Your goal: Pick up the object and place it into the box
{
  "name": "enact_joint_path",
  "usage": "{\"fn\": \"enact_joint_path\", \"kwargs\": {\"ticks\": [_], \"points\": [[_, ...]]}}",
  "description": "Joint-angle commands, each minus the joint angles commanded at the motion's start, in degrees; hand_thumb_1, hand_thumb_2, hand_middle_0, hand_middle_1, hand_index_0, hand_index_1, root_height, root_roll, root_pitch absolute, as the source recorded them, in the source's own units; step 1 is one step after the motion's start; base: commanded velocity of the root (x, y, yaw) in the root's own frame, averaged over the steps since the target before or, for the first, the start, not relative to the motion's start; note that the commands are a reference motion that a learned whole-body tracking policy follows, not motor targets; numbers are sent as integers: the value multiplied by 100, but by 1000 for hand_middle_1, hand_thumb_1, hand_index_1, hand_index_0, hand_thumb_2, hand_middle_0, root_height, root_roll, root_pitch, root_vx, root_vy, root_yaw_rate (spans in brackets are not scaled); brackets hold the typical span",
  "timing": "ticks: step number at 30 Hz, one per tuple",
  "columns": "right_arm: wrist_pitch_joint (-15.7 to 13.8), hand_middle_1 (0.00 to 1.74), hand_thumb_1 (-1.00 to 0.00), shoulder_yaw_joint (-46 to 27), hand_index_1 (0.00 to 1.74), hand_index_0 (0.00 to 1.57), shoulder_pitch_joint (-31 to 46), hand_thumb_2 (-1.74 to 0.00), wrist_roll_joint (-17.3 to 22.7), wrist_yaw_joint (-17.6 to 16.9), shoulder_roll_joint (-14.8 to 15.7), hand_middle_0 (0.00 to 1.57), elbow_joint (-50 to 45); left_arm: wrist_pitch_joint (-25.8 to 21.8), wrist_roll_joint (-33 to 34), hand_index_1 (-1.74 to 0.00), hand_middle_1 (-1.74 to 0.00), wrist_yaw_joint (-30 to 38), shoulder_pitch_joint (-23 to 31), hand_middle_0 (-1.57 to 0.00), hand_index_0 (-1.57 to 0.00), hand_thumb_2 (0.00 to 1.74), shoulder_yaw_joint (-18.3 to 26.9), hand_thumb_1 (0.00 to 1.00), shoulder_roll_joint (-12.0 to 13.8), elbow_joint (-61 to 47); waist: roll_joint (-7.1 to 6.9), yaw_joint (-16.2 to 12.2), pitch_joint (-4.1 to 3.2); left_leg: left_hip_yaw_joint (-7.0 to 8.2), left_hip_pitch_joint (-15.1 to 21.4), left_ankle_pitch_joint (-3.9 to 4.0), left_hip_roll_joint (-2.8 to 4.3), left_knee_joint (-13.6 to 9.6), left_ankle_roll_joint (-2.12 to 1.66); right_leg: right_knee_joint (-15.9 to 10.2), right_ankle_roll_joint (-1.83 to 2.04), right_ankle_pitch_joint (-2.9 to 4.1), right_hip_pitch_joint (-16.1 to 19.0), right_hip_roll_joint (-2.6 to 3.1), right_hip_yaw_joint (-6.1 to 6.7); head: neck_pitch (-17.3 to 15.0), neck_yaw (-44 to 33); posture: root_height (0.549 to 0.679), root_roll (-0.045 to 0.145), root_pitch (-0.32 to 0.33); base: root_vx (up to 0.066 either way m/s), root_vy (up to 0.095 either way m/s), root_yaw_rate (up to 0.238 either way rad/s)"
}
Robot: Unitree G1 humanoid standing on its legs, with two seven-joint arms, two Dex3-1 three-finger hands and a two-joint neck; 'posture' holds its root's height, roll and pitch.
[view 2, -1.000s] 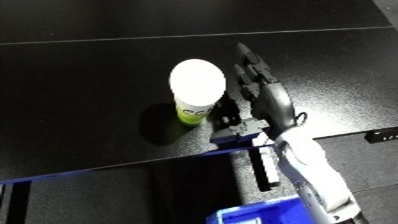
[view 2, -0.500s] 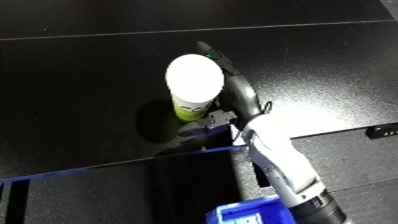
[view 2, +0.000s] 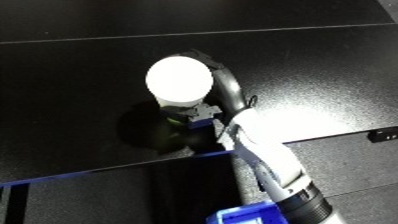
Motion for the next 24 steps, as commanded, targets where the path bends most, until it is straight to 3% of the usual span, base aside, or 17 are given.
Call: {"fn": "enact_joint_path", "kwargs": {"ticks": [9,14,17,20,24], "points": [[-316,1740,-1000,-280,1740,1570,369,-1740,-162,117,-258,1570,-687,-24,-14,0,0,-5,74,0,0,0,111,0,35,-104,-49,-117,28,17,-100,-84,25,143,34,83,9,-36,-94,42,8,29,-87,598,61,-47,-25,2,-55],[-692,1740,-1000,-740,1740,1570,1107,-1740,-458,93,-360,1570,-1698,-65,-86,0,0,13,190,0,0,0,257,0,30,-181,-99,-301,68,56,-137,-115,48,150,60,73,37,-21,-154,101,52,-79,-387,599,60,-36,-36,34,-134],[-904,1740,-1000,-1069,1740,1570,1636,-1740,-506,262,-441,1570,-2341,-119,-179,0,0,30,235,0,0,0,351,0,17,-197,-132,-440,96,100,-148,-135,77,146,69,50,58,2,-191,139,87,-251,-564,600,60,-28,-51,54,-185],[-1125,1740,-1000,-1387,1740,1570,2183,-1740,-206,671,-533,1570,-2863,-202,-303,0,0,20,264,0,0,0,428,0,15,-157,-163,-582,127,161,-131,-159,118,135,76,11,72,28,-199,174,125,-398,-654,601,60,-24,-40,59,-189],[-1373,1740,-1000,-1770,1740,1570,2884,-1740,973,1648,-493,1570,-3281,-333,-461,0,0,-48,317,0,0,0,532,0,31,-62,-209,-753,155,249,-68,-181,176,91,85,-42,90,66,-177,228,178,-668,-578,603,60,-20,-21,62,-176]]}}
